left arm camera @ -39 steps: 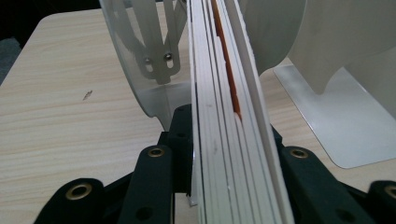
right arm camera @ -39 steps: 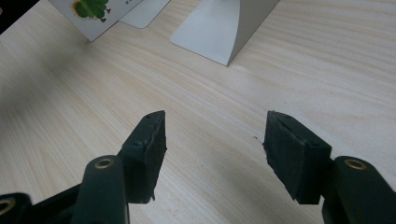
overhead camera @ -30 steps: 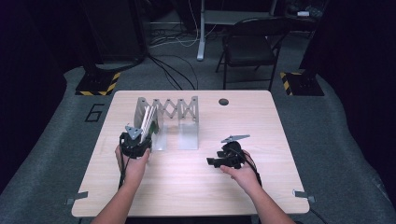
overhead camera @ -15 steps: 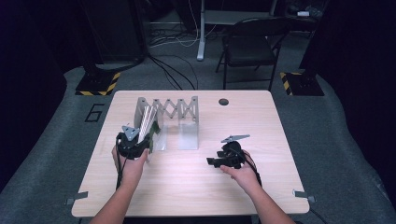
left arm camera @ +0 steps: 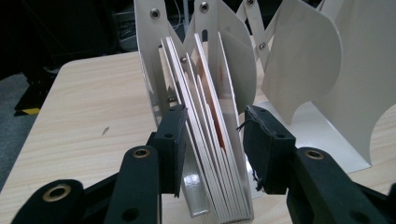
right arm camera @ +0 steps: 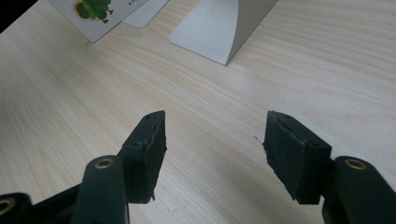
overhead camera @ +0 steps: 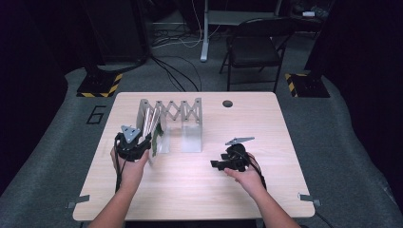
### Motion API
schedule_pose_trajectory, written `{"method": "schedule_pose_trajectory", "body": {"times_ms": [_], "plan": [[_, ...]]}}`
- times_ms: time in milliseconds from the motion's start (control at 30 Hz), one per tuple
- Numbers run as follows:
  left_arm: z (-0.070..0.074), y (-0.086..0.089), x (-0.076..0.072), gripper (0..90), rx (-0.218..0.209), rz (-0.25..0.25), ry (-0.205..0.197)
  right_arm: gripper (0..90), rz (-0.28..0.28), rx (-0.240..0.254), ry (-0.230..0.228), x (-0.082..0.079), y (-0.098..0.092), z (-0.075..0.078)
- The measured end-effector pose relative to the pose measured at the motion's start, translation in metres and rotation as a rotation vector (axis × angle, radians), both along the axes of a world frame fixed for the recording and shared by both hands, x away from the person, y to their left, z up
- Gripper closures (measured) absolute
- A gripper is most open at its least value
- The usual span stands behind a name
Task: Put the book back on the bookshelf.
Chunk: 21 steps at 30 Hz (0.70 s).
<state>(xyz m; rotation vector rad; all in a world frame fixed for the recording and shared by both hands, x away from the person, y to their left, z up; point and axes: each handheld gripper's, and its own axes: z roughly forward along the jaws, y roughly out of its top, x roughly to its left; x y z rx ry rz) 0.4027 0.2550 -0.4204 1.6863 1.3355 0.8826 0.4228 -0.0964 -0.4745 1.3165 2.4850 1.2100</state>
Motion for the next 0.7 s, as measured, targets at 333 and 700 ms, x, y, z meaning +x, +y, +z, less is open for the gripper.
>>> {"method": "schedule_pose_trajectory", "body": {"times_ms": [333,700], "plan": [[0.009,0.001,-0.003,59.3,-0.024,-0.009,-0.007,39.0,-0.006,0.002,0.007,-0.001,0.000,0.001],[0.011,0.007,-0.005,53.8,-0.042,-0.030,0.026,38.9,-0.007,0.001,0.006,-0.001,0.000,0.001]]}}
